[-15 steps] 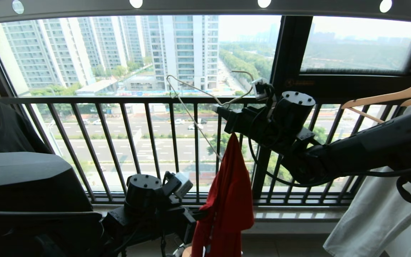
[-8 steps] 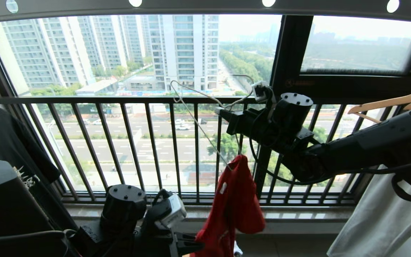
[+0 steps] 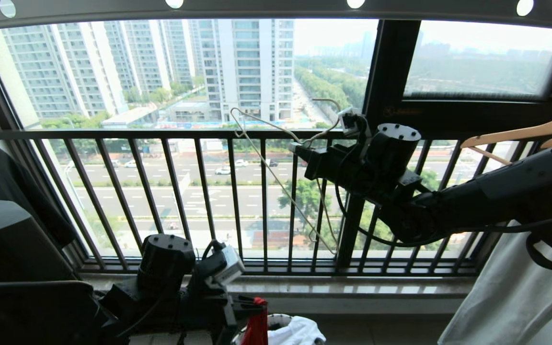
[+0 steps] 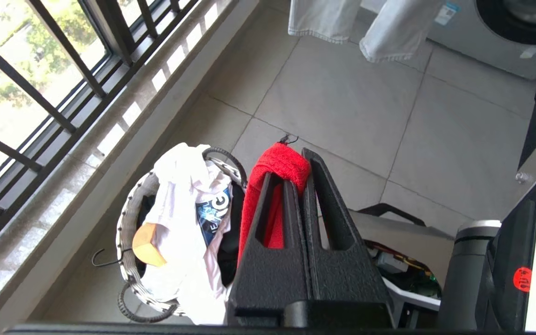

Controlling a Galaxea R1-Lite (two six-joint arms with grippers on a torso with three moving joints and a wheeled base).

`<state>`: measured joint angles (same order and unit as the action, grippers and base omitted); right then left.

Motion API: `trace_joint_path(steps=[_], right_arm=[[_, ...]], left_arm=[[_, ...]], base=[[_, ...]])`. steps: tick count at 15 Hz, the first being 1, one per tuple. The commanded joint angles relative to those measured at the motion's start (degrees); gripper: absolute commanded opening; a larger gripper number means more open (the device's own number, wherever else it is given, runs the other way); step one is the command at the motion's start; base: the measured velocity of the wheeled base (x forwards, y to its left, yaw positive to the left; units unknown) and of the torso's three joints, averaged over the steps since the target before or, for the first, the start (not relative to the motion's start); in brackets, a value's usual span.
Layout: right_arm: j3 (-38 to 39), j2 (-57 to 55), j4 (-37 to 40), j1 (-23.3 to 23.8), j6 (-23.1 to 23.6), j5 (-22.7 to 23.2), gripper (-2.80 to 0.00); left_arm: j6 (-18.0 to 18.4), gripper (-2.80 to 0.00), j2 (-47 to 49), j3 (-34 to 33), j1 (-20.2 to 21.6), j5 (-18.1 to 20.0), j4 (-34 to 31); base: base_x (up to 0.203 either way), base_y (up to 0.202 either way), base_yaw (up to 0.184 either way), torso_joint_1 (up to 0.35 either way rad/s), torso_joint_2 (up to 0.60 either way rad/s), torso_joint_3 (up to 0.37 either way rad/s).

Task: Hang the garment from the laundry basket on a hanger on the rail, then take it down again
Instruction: Take the clothes off the clothes rack, then put clothes in the basket

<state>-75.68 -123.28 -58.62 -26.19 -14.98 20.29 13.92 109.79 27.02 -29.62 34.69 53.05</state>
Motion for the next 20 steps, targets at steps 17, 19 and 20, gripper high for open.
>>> trace_joint_path(steps=[17,19,20], right_arm=[[-0.2,2.1,4.0,0.5,0.0,-0.1,-2.80],[-0.2,2.3,4.0,0.6,0.0,-0.1,-2.80],[-0.1,2.3,4.0,0.5,0.1,-0.1,-2.80]], left_arm=[[-10.1,-2.80,22.6,14.1,2.0,-22.1,7.2],[-8.0,-2.80,25.8,14.6,2.0,-22.9,9.2],[-6.2,-2.80,26.4,14.6,2.0,-23.5,9.4]], base=[[0.000,0.000,0.000,0.000,0.00,0.000],[0.000,0.000,0.000,0.000,0.00,0.000],[0.000,0.000,0.000,0.000,0.00,0.000]])
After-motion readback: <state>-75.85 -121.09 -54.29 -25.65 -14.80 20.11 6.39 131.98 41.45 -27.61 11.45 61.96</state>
